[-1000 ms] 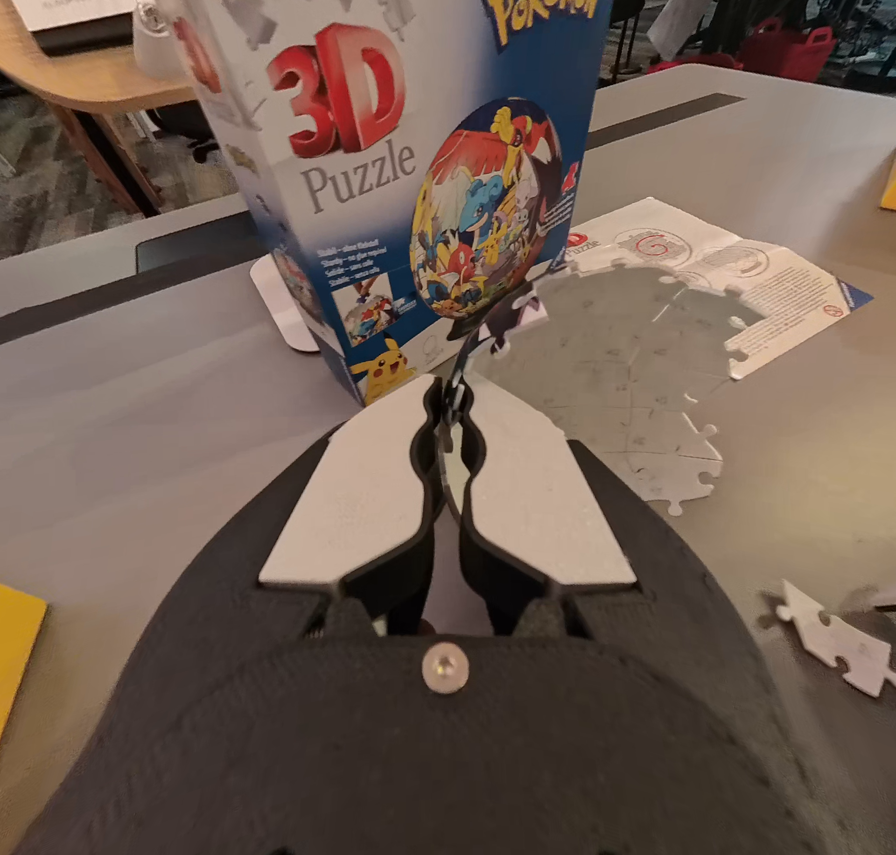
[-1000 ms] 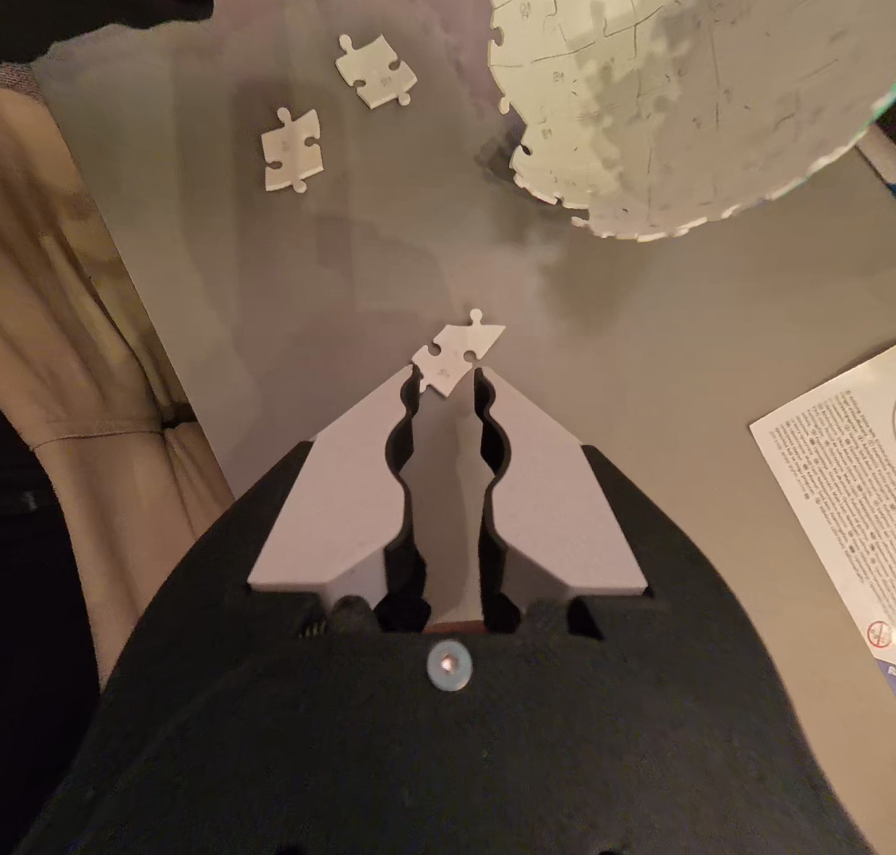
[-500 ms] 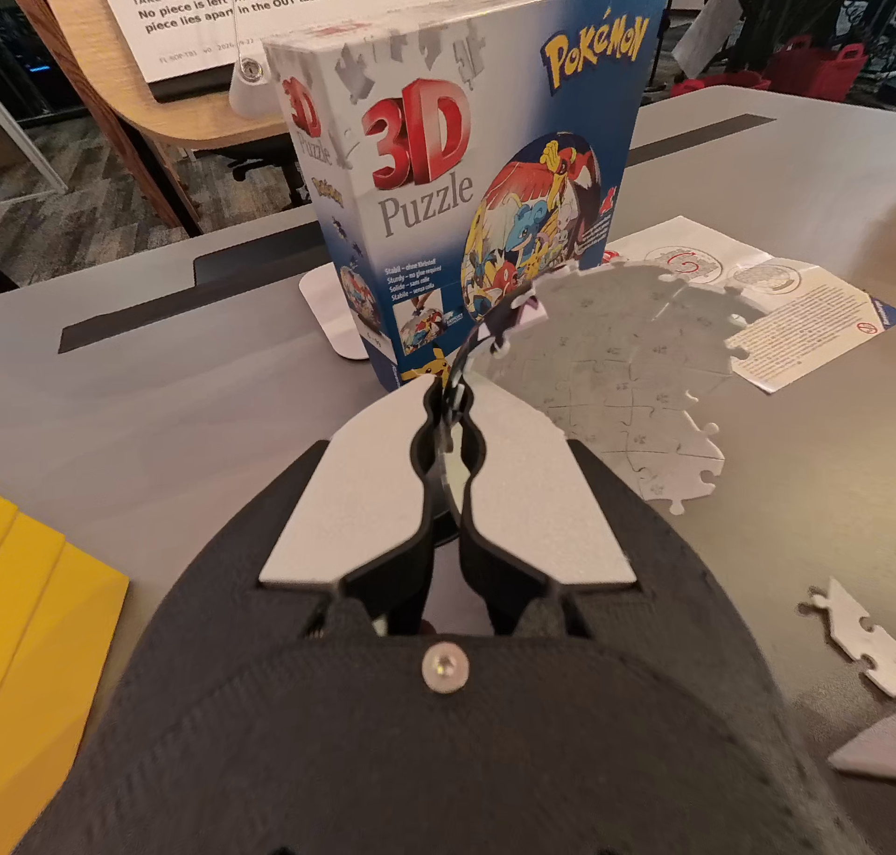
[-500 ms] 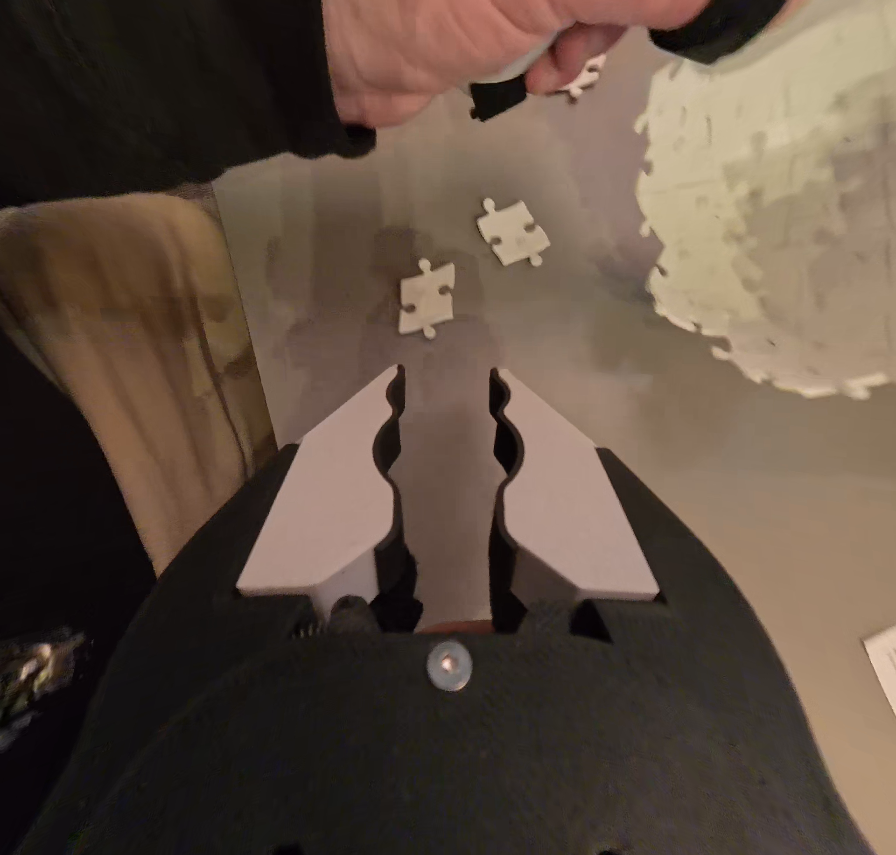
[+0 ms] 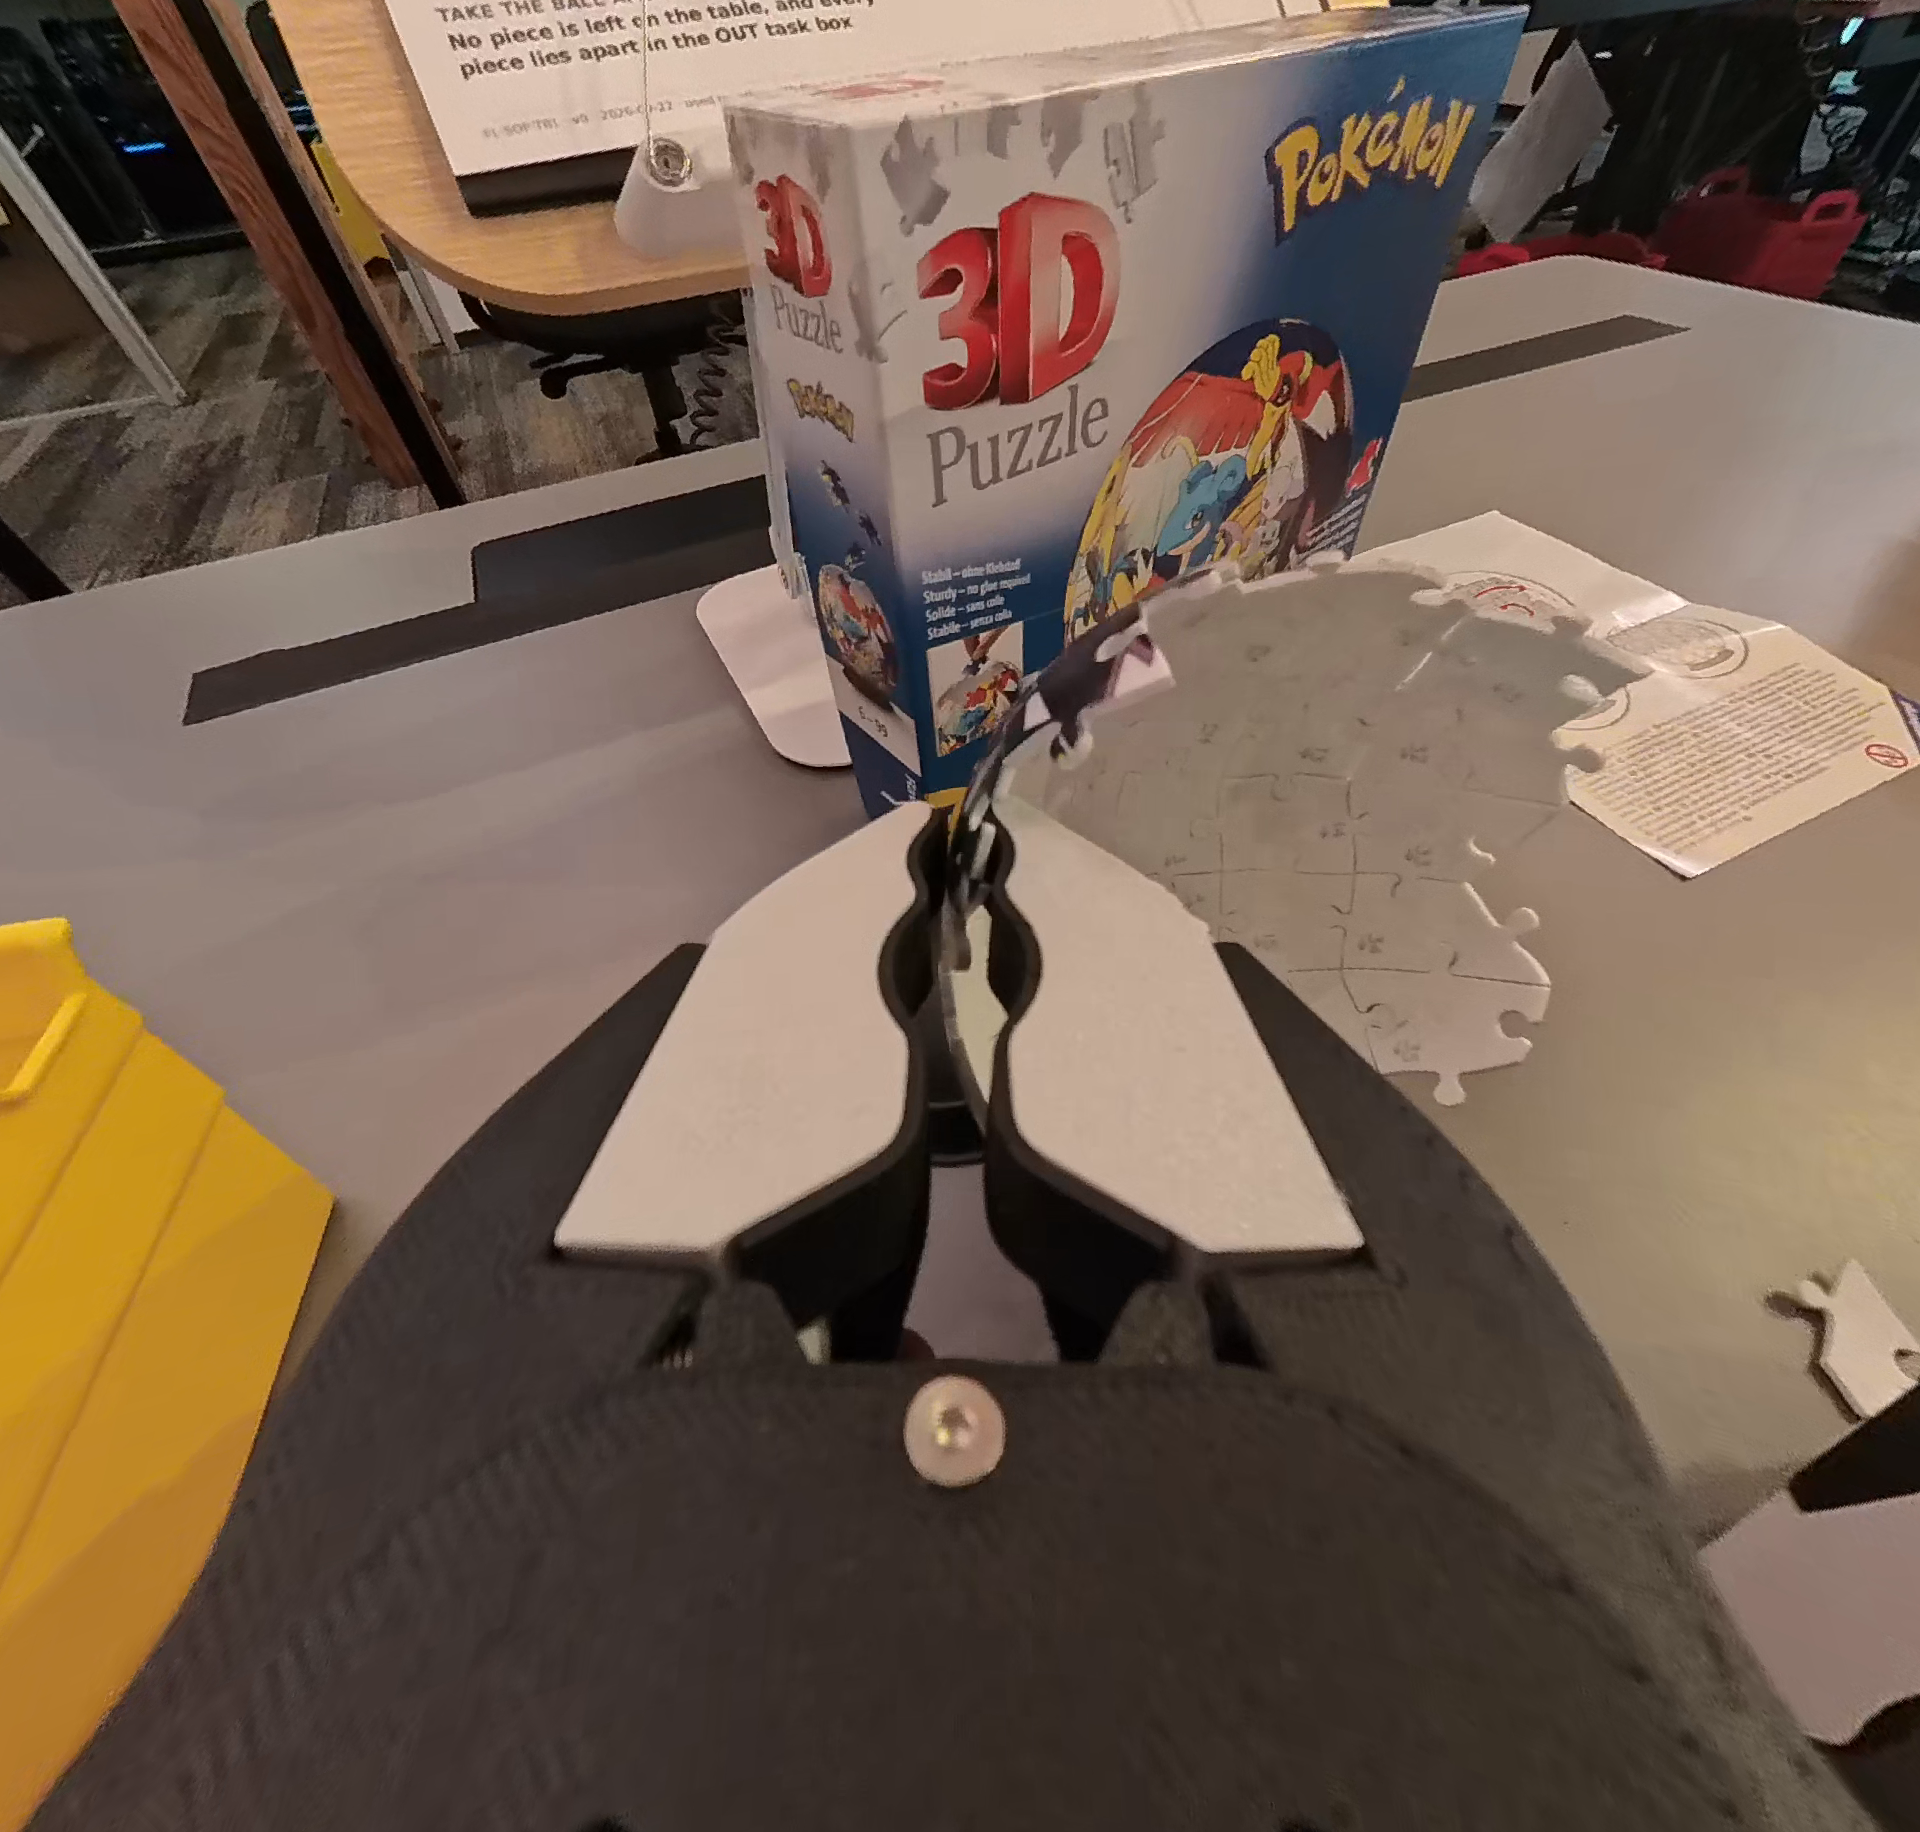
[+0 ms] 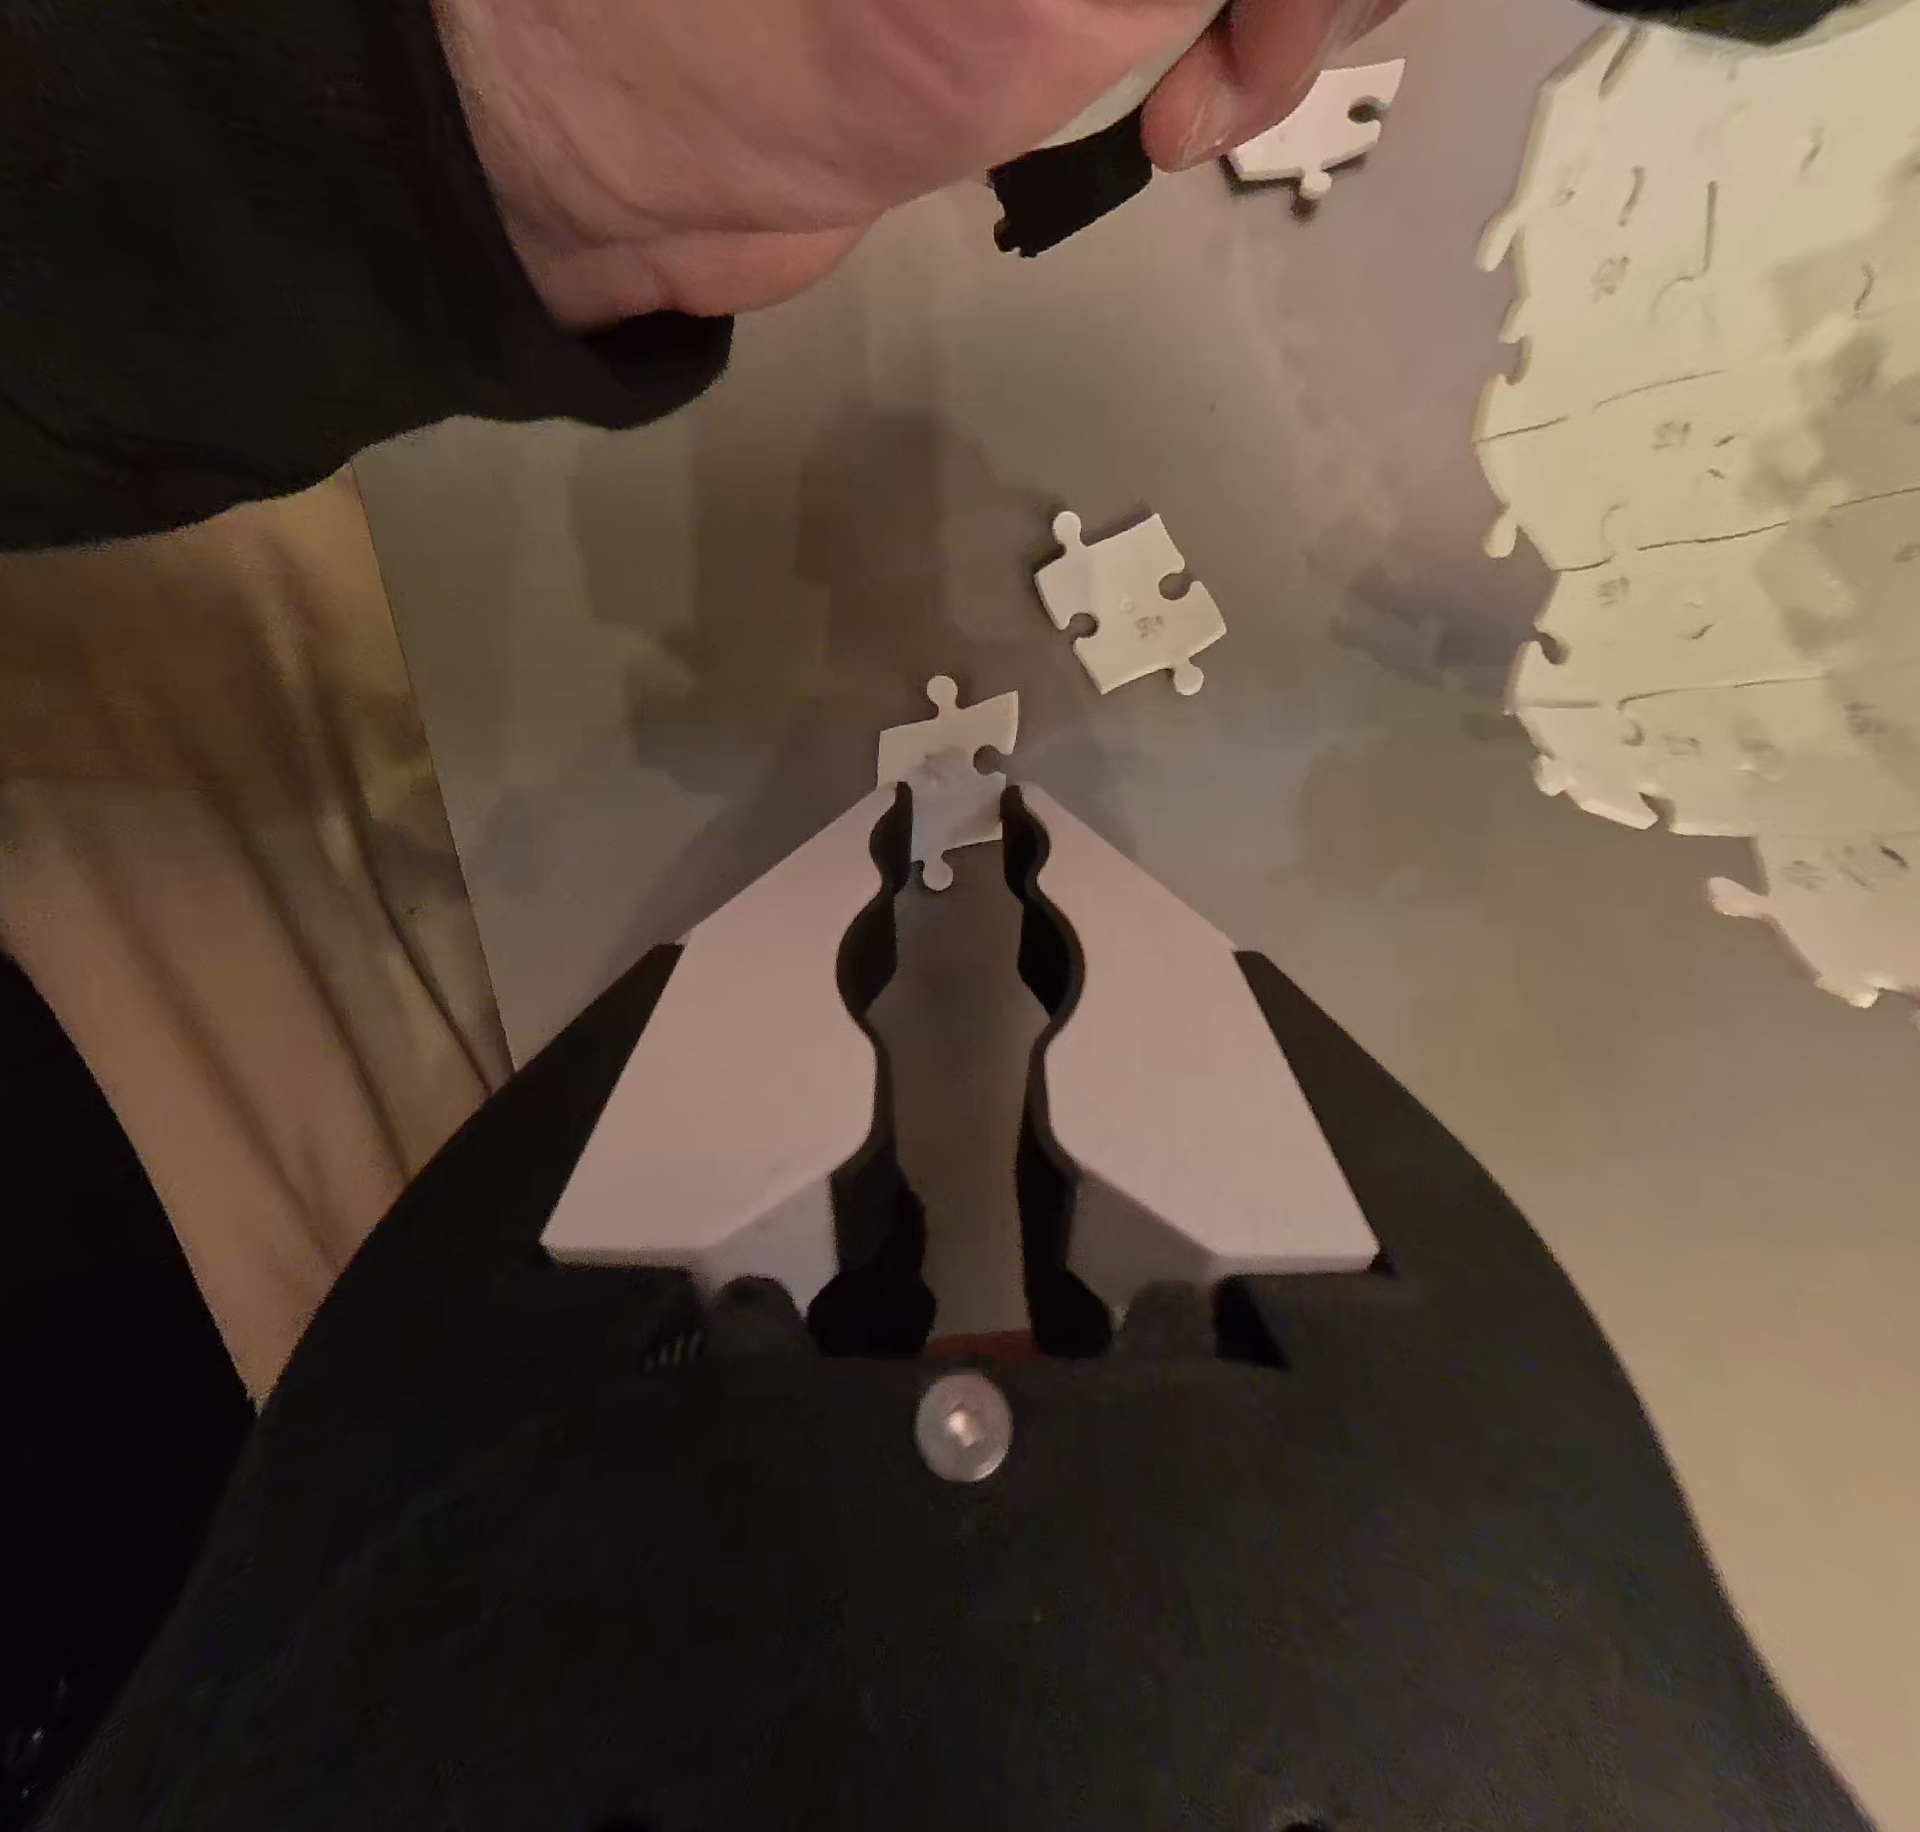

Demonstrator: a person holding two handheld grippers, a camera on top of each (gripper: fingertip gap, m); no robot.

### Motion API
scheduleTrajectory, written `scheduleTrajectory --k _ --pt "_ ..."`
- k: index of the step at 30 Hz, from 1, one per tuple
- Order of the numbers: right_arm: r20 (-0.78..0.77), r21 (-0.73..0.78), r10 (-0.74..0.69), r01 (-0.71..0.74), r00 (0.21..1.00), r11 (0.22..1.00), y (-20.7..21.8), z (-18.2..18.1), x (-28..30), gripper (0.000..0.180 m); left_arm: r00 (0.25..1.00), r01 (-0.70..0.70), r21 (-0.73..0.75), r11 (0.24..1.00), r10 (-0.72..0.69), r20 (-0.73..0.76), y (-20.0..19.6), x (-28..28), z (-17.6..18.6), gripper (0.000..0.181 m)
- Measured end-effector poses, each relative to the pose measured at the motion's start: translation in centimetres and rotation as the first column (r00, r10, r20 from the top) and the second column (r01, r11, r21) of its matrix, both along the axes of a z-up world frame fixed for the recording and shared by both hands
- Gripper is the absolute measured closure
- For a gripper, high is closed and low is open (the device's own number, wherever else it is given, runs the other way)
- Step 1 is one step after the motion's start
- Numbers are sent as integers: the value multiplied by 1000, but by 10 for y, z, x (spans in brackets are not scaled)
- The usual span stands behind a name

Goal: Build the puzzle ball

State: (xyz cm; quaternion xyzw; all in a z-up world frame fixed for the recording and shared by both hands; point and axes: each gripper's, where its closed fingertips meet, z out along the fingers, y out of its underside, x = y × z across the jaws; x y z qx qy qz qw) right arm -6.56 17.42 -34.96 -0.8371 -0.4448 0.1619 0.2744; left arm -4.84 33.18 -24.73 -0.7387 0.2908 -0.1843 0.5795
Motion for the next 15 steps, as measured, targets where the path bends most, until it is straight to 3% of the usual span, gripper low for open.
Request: scheduleTrajectory --k 1,9,15 --pt "-1 3 -3 3 1000 1000 -1 0 1 164 1000 -1 2 1000 1 0 0 0 0 176" --pt "-127 3 -152 154 980 988 6 21 23 165 1000 -17 19 1000 17 0 -4 2 1 176" --pt "-281 -34 -459 469 843 883 35 43 76 165 995 -55 104 993 63 -76 -14 11 4 176"
